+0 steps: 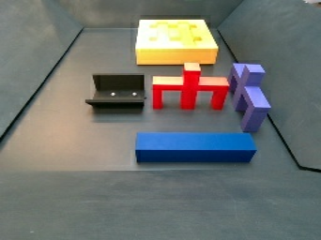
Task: Pick up the green object. Move up. Move to above the board. Insert the green object.
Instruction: Insert the green object.
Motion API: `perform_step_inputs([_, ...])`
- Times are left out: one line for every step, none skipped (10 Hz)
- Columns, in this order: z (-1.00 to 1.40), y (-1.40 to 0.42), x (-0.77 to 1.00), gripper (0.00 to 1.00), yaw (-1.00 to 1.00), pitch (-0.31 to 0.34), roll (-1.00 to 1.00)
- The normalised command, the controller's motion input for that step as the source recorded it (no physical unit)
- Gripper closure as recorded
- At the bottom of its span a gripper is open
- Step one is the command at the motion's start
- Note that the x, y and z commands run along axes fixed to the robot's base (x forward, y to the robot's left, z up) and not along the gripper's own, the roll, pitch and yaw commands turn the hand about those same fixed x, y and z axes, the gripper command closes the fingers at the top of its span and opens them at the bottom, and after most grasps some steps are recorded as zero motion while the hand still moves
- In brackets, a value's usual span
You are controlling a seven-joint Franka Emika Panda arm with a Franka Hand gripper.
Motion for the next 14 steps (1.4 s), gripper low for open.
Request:
perform_step_inputs([-0.65, -0.11, -0.10, 1.00, 0.16, -0.100, -0.17])
perform_step_inputs([-0.65, -0.08, 0.00, 1.00, 0.32, -0.086, -0.18])
perform_step_inputs([-0.71, -0.15, 0.04, 1.00, 0.39, -0.077, -0.15])
perform_step_inputs([-0.66, -0.39, 0.00, 1.00, 0.28, -0.083, 0.07])
perform_step_inputs([-0.60, -0.39, 0.00, 1.00, 0.16, -0.077, 0.15])
perform_step_inputs([-0.51, -0.33, 0.00, 1.00, 0.11, -0.069, 0.16])
perform_step_inputs([-0.48, -0.15, 0.00, 1.00, 0.11, -0.056, 0.09])
perform_step_inputs([-0.50, -0.08, 0.01, 1.00, 0.07, -0.041, 0.12])
perform_step_inputs([-0.51, -0.08, 0.07, 1.00, 0.01, -0.029, 0.18])
perform_step_inputs([-0.49, -0.09, 0.06, 1.00, 0.00, -0.007, 0.21])
perform_step_inputs([-0.43, -0.10, 0.00, 1.00, 0.00, -0.004, 0.22])
perform_step_inputs([-0.37, -0.12, 0.00, 1.00, 0.00, 0.000, 0.24])
perform_step_inputs([-0.34, -0.14, 0.00, 1.00, 0.00, 0.000, 0.27])
perform_step_inputs([-0.34, -0.13, 0.00, 1.00, 0.01, -0.001, 0.26])
